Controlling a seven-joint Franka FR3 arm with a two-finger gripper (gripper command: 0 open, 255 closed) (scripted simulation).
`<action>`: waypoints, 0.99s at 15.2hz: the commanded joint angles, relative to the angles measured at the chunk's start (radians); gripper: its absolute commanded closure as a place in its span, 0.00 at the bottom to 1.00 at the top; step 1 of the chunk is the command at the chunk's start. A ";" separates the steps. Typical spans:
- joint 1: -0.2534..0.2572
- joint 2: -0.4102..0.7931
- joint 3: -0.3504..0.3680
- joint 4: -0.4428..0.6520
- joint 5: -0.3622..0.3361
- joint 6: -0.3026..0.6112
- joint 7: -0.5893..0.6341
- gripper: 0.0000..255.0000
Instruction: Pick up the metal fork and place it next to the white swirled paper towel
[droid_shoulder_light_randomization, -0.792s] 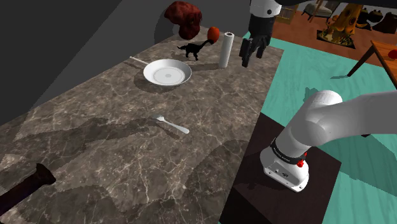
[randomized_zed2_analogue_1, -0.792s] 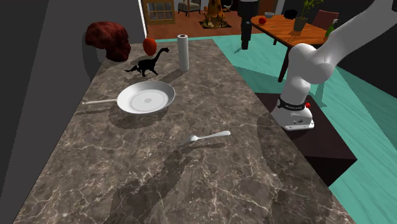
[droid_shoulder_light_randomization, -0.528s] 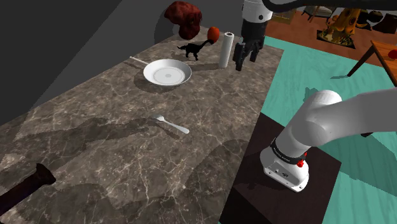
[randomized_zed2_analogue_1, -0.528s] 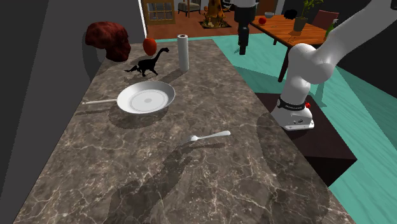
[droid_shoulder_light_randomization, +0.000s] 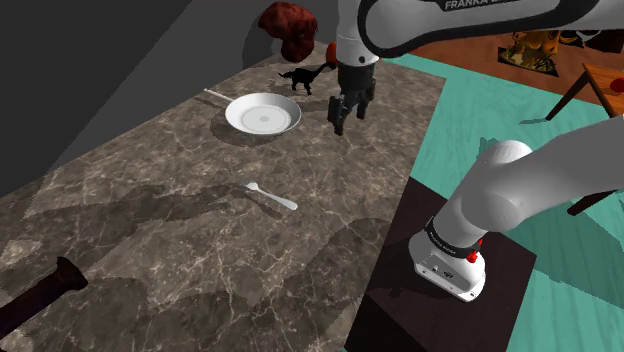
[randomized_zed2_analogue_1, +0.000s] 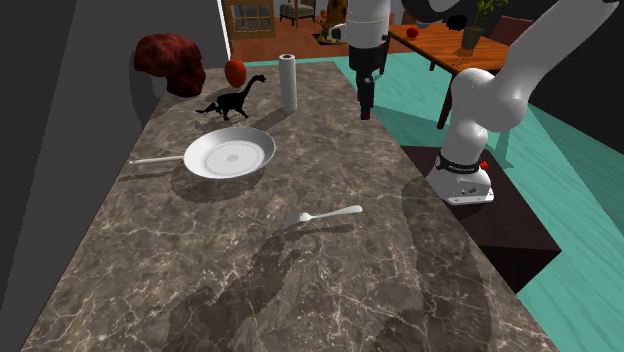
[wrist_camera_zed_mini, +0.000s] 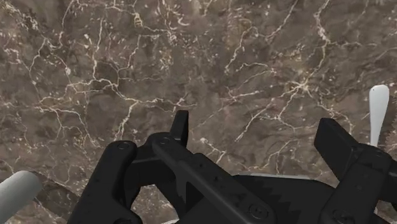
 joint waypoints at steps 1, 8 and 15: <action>0.015 0.062 0.028 0.008 0.015 0.053 0.019 0.00; 0.059 0.280 0.119 0.073 0.038 0.197 0.084 0.00; 0.100 0.521 0.198 0.190 0.007 0.311 0.164 0.00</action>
